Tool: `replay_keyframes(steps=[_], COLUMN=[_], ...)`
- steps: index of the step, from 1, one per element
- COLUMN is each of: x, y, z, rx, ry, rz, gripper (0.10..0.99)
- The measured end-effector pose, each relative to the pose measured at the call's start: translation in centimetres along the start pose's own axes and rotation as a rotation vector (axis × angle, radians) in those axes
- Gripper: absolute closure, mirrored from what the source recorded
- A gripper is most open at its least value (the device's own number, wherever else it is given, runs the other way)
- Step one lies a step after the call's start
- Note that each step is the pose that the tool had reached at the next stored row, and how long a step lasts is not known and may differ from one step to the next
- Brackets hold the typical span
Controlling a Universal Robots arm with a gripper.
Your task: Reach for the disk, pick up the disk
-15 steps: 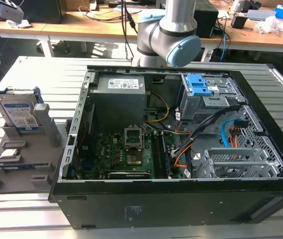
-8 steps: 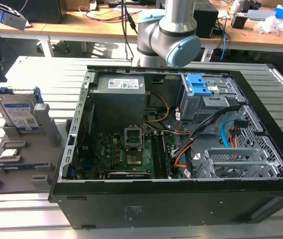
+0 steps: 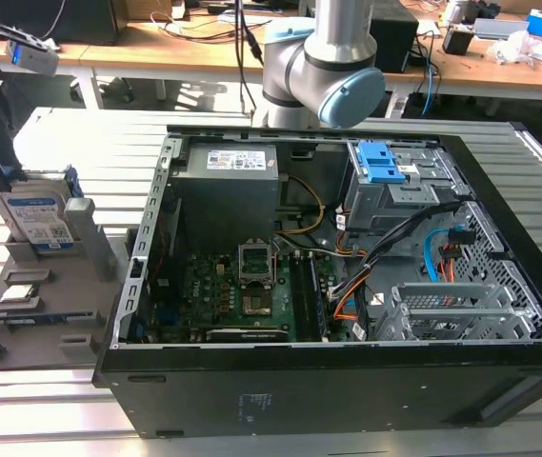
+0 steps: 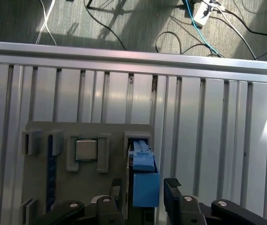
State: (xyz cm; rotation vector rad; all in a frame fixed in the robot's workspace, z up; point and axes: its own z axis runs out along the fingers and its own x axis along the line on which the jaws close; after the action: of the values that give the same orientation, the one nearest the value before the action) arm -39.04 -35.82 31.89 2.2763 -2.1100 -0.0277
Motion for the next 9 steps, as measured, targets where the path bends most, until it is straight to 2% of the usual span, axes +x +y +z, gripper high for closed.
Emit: replay_keyframes(steps=[3, 9], x=[-0.01, -0.03], y=[-0.05, -0.11], z=[0.59, 2.27], rx=[0.000, 0.000], ry=[0.0001, 0.0001], rz=[0.000, -0.001], gripper=[0.604, 0.604])
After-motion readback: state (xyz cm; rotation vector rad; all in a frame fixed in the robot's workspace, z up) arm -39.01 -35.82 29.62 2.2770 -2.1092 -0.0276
